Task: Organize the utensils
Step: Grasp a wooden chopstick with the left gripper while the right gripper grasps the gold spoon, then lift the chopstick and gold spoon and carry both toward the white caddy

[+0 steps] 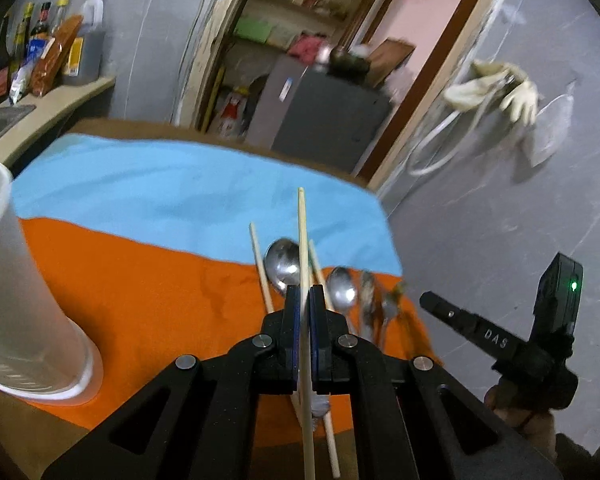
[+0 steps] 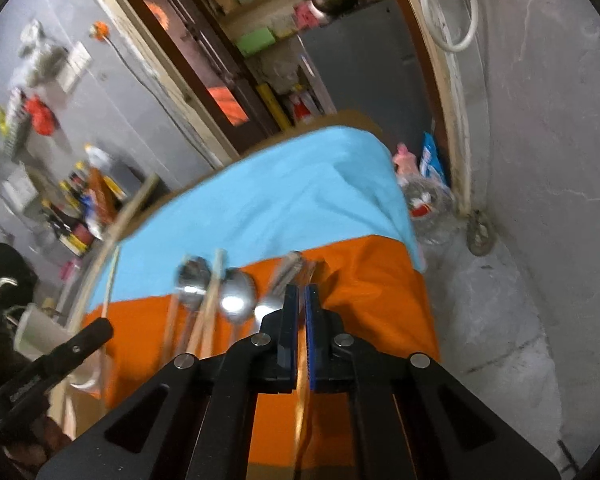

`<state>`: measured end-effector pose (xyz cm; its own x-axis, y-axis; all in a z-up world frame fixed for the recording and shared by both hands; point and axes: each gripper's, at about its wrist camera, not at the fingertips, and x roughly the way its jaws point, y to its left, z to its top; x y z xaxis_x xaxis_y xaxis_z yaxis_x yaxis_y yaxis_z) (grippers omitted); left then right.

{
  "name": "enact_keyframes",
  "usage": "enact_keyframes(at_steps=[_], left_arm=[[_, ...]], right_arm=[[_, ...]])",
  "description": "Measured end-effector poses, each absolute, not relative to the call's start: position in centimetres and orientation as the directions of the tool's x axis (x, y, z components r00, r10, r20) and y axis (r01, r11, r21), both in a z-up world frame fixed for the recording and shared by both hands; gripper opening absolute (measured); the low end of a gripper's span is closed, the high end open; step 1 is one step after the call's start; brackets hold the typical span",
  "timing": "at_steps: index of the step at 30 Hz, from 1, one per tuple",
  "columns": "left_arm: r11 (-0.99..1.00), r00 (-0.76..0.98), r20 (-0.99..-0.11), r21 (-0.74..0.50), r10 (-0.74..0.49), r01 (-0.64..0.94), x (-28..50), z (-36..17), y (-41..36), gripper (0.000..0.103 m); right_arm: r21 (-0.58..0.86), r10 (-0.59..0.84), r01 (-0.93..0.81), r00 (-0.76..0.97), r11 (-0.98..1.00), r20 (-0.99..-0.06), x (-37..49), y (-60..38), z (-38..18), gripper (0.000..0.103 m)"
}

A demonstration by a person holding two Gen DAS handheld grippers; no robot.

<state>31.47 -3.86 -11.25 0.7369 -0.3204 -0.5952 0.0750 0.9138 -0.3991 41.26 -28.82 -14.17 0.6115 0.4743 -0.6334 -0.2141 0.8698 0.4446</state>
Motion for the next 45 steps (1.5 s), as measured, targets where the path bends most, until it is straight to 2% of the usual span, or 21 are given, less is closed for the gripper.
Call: enact_keyframes(at_steps=[3, 5, 7, 11, 14, 17, 23, 27, 32, 41, 45], left_arm=[[0.909, 0.751, -0.568, -0.406, -0.336, 0.099, 30.9, -10.2, -3.5, 0.002], [0.904, 0.745, -0.57, -0.415, -0.346, 0.103, 30.7, -9.8, -3.2, 0.002], [0.904, 0.737, -0.578, -0.414, -0.352, 0.107, 30.7, -9.7, -3.0, 0.002], [0.905, 0.711, -0.602, -0.411, -0.363, 0.114, 30.9, -10.6, -3.3, 0.002], [0.9, 0.698, -0.614, -0.423, -0.369, 0.103, 31.2, -11.6, -3.3, 0.002], [0.9, 0.69, -0.622, -0.423, -0.37, 0.101, 31.5, -12.1, -3.3, 0.002], [0.902, 0.68, -0.635, -0.423, -0.366, 0.091, 32.3, -13.0, -3.2, 0.002], [0.902, 0.68, -0.637, -0.423, -0.362, 0.083, 32.5, -13.2, -3.2, 0.002], [0.904, 0.68, -0.641, -0.422, -0.355, 0.075, 32.7, -13.2, -3.0, 0.002], [0.895, 0.744, -0.554, -0.426, -0.375, 0.134, 31.0, -10.8, -2.8, 0.002], [0.884, 0.785, -0.486, -0.439, -0.384, 0.16, 29.6, -8.6, -1.8, 0.002]], right_arm=[[0.4, 0.464, -0.258, 0.648, 0.88, -0.604, 39.8, -27.8, -12.8, 0.001], [0.357, 0.427, -0.244, 0.625, 0.902, -0.653, 40.0, -26.8, -13.1, 0.001], [0.33, 0.383, -0.207, 0.643, 0.921, -0.664, 40.2, -27.1, -13.6, 0.002], [0.316, 0.386, -0.224, 0.588, 0.922, -0.71, 42.0, -26.9, -14.8, 0.009], [0.325, 0.396, -0.227, 0.576, 0.918, -0.715, 42.7, -27.0, -15.3, 0.018], [0.358, 0.411, -0.21, 0.567, 0.91, -0.714, 43.7, -27.3, -15.7, 0.021], [0.368, 0.373, -0.128, 0.562, 0.921, -0.738, 45.8, -27.4, -16.7, 0.02], [0.382, 0.367, -0.095, 0.559, 0.919, -0.744, 45.8, -28.0, -17.1, 0.008], [0.427, 0.403, -0.087, 0.541, 0.9, -0.738, 45.4, -28.7, -17.2, 0.006], [0.503, 0.455, -0.112, 0.622, 0.857, -0.637, 41.8, -29.3, -15.0, 0.003], [0.604, 0.535, -0.158, 0.669, 0.781, -0.516, 39.3, -29.7, -12.7, 0.003]])
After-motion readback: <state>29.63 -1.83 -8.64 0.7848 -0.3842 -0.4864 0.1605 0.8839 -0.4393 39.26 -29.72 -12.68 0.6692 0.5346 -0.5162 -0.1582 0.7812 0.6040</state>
